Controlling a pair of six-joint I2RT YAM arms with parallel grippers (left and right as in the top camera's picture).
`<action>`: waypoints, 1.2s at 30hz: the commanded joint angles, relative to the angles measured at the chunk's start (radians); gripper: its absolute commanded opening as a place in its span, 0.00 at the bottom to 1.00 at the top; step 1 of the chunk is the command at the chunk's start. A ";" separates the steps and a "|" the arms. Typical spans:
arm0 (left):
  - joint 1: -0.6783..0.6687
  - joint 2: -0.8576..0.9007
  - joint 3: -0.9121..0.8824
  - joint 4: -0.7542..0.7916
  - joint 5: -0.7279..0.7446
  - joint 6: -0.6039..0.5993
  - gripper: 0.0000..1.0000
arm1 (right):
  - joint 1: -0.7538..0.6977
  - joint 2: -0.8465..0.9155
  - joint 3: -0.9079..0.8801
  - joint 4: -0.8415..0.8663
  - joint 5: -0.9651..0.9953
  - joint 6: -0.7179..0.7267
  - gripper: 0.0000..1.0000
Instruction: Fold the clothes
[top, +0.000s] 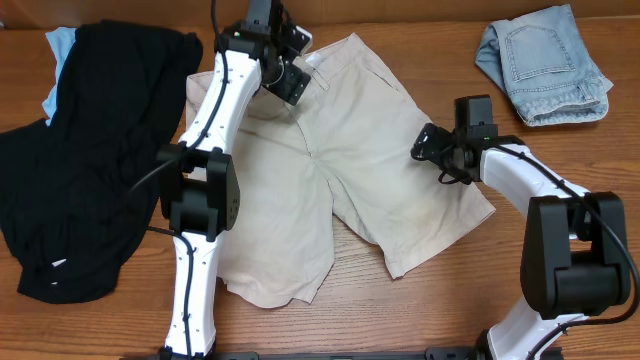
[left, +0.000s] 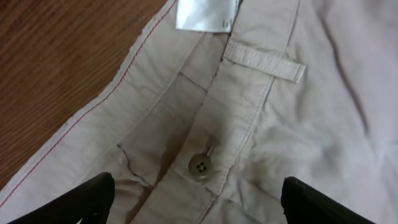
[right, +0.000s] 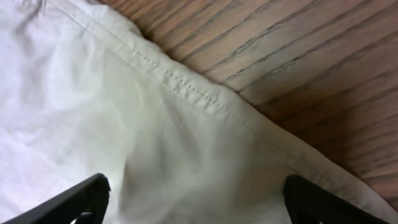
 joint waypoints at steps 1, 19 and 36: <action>0.014 -0.009 -0.036 0.019 -0.013 0.058 0.88 | -0.013 0.102 -0.066 -0.050 0.024 -0.003 0.98; 0.016 -0.009 -0.173 0.093 0.047 0.085 0.59 | -0.013 -0.085 -0.064 -0.145 0.003 0.001 1.00; 0.025 -0.009 -0.051 0.081 -0.135 -0.201 0.09 | -0.012 -0.395 -0.063 -0.391 0.051 -0.011 1.00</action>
